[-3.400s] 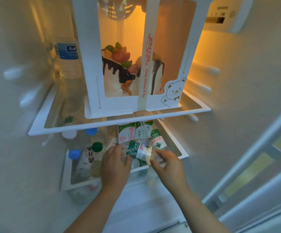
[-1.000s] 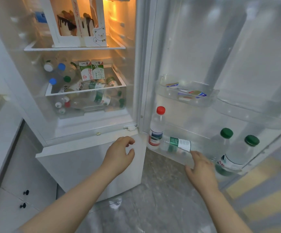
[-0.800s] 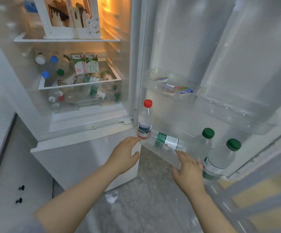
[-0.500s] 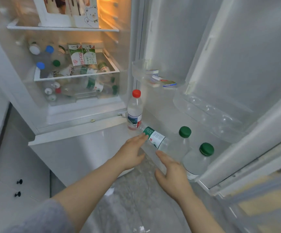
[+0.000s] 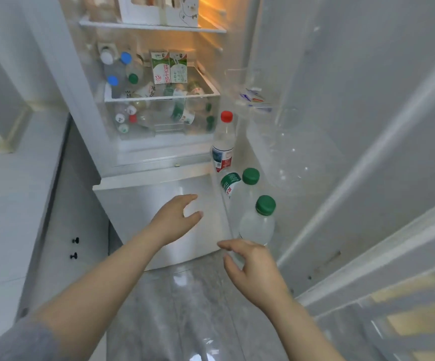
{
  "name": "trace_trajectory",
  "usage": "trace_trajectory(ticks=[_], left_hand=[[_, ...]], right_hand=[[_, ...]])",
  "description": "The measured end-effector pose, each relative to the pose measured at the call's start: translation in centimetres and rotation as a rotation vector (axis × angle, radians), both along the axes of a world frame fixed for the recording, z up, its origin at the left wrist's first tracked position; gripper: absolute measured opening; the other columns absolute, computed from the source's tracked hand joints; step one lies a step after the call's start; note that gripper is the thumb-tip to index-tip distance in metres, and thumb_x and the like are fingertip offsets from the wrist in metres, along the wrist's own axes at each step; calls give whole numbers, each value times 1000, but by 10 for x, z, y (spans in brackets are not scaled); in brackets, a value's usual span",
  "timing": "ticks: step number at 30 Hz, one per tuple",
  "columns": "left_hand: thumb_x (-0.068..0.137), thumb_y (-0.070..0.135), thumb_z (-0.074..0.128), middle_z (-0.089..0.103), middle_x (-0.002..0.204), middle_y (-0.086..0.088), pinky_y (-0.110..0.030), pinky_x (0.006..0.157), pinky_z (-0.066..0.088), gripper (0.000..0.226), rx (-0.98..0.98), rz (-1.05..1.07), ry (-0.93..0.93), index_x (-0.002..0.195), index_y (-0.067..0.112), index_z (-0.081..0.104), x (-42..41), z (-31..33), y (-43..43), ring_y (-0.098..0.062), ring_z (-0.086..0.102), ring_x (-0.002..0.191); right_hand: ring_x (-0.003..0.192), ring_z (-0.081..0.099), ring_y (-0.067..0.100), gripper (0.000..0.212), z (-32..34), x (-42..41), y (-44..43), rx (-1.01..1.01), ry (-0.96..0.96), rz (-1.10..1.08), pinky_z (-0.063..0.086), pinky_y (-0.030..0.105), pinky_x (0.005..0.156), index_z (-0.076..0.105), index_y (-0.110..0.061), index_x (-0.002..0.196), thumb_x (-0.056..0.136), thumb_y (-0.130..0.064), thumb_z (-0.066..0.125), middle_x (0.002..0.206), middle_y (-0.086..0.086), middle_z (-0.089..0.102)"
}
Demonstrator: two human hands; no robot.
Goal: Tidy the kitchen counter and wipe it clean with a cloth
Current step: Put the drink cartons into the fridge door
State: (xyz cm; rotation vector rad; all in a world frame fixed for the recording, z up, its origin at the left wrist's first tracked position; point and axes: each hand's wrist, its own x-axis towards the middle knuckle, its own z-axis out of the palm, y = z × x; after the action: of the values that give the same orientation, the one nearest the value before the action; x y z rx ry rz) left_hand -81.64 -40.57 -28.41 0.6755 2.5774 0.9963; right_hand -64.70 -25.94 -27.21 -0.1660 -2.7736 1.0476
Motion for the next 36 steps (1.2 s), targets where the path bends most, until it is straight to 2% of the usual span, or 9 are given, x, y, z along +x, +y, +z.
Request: trace_trajectory(ticks=[6, 12, 17, 21, 23, 26, 29, 32, 36], left_hand=[[91, 30, 61, 59, 123, 6, -28, 93, 43, 44, 92, 284, 45, 132, 19, 52, 60, 9, -71, -11, 54, 113], [88, 26, 65, 62, 113, 8, -35, 97, 48, 33, 231, 442, 51, 120, 18, 60, 125, 17, -96, -13, 59, 109], [90, 22, 64, 61, 107, 18, -23, 93, 46, 25, 273, 507, 104, 115, 23, 60, 147, 25, -109, -7, 59, 106], [91, 23, 62, 64, 113, 10, -12, 87, 43, 29, 332, 510, 92, 119, 16, 61, 142, 43, -105, -5, 60, 106], [92, 25, 61, 65, 117, 8, -5, 81, 41, 32, 377, 503, 86, 123, 17, 61, 135, 54, -103, -3, 59, 107], [95, 27, 57, 64, 117, 10, -1, 80, 40, 30, 447, 489, 95, 123, 18, 61, 121, 72, -99, 0, 58, 109], [95, 33, 55, 66, 116, 9, -10, 90, 44, 32, 487, 471, 128, 121, 18, 63, 105, 85, -99, -3, 59, 108], [87, 43, 47, 68, 112, 6, -34, 97, 49, 43, 583, 462, 99, 117, 18, 64, 88, 87, -106, -8, 64, 104], [88, 52, 40, 69, 111, 5, -35, 97, 50, 43, 666, 474, 20, 110, 26, 65, 62, 88, -126, -11, 65, 103]], right_hand=[[98, 53, -14, 30, 5, 21, -25, -134, 19, 153, 35, -3, 80, 66, -20, 119, 92, -15, 54, 116, -12, 64], [105, 56, -3, 32, 4, 53, -40, -122, 64, 275, 40, 6, 89, 66, -22, 119, 90, -14, 54, 115, -13, 65], [99, 60, 0, 31, 7, 66, -41, -136, 84, 317, 45, 13, 87, 67, -21, 117, 89, -12, 56, 110, -10, 67], [90, 61, -2, 21, 19, 55, -38, -127, 163, 244, 43, 10, 71, 73, -23, 102, 88, -22, 58, 94, -15, 71], [85, 59, 1, 11, 28, 42, -38, -118, 222, 176, 45, 17, 74, 72, -24, 90, 86, -20, 62, 86, -15, 69], [94, 57, 1, 13, 43, 10, -38, -180, 233, 176, 49, 25, 84, 63, -22, 96, 83, -21, 63, 95, -14, 63], [94, 55, 4, 18, 54, -25, -43, -167, 202, 241, 50, 27, 81, 53, -22, 97, 81, -23, 63, 98, -12, 57], [92, 55, 8, 18, 60, -55, -55, -143, 194, 310, 51, 30, 78, 50, -22, 95, 82, -25, 63, 96, -10, 56], [95, 53, 6, 19, 61, -93, -75, -121, 179, 368, 51, 32, 78, 50, -22, 96, 82, -25, 62, 97, -8, 55]])
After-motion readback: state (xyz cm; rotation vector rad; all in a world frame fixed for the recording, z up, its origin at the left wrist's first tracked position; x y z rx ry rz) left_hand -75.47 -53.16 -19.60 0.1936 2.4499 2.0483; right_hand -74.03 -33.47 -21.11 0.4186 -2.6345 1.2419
